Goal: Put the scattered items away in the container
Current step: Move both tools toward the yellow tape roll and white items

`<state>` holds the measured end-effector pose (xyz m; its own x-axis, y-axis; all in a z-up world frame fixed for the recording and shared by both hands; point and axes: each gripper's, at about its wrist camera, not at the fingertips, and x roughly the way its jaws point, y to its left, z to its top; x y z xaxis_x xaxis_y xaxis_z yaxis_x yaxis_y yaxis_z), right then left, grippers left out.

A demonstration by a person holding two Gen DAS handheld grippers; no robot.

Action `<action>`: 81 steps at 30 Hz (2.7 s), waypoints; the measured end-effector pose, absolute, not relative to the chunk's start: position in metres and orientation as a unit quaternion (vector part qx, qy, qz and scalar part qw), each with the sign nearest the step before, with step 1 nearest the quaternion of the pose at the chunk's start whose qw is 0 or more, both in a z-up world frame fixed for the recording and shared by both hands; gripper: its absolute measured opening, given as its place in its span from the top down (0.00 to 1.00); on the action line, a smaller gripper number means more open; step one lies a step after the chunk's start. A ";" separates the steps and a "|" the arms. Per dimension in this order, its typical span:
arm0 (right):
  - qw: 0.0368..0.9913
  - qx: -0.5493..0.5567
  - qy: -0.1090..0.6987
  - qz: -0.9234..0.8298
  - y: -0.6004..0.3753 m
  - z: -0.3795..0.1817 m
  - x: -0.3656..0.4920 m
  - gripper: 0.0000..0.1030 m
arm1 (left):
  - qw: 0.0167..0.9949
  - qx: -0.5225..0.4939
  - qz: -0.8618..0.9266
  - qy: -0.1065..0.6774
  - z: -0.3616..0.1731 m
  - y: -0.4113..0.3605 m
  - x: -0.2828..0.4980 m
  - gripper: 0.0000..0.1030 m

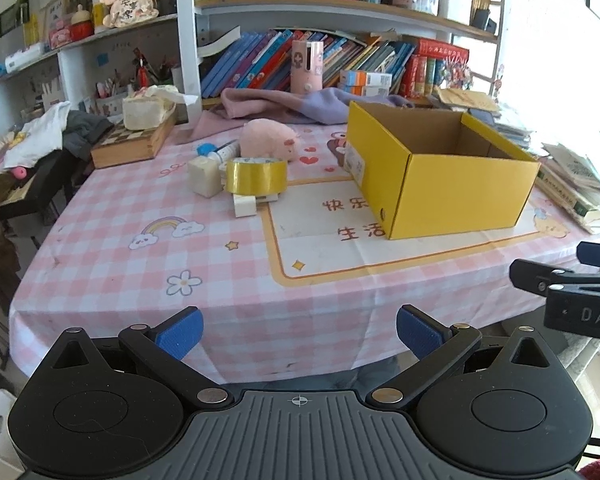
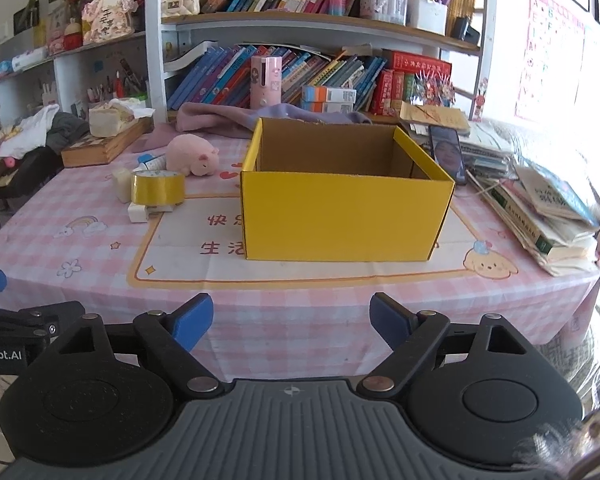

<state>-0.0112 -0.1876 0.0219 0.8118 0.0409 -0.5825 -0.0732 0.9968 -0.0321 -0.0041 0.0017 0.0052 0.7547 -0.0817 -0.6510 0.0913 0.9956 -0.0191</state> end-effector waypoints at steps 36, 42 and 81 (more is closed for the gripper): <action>0.950 -0.025 0.310 0.033 -0.178 0.022 -0.006 0.12 | 0.940 0.005 -0.079 0.332 0.008 0.016 -0.003 0.00; 0.949 -0.026 0.311 0.033 -0.171 0.022 -0.008 0.12 | 0.939 0.006 -0.084 0.333 0.008 0.020 -0.004 0.00; 0.941 -0.024 0.325 0.094 -0.135 0.019 0.005 0.25 | 0.933 -0.020 -0.051 0.356 0.000 0.052 -0.015 0.00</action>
<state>0.0049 -0.1351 0.0191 0.7716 0.1604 -0.6155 -0.1921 0.9813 0.0148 -0.0150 0.0525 0.0002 0.7414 -0.1096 -0.6620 0.0818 0.9940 -0.0730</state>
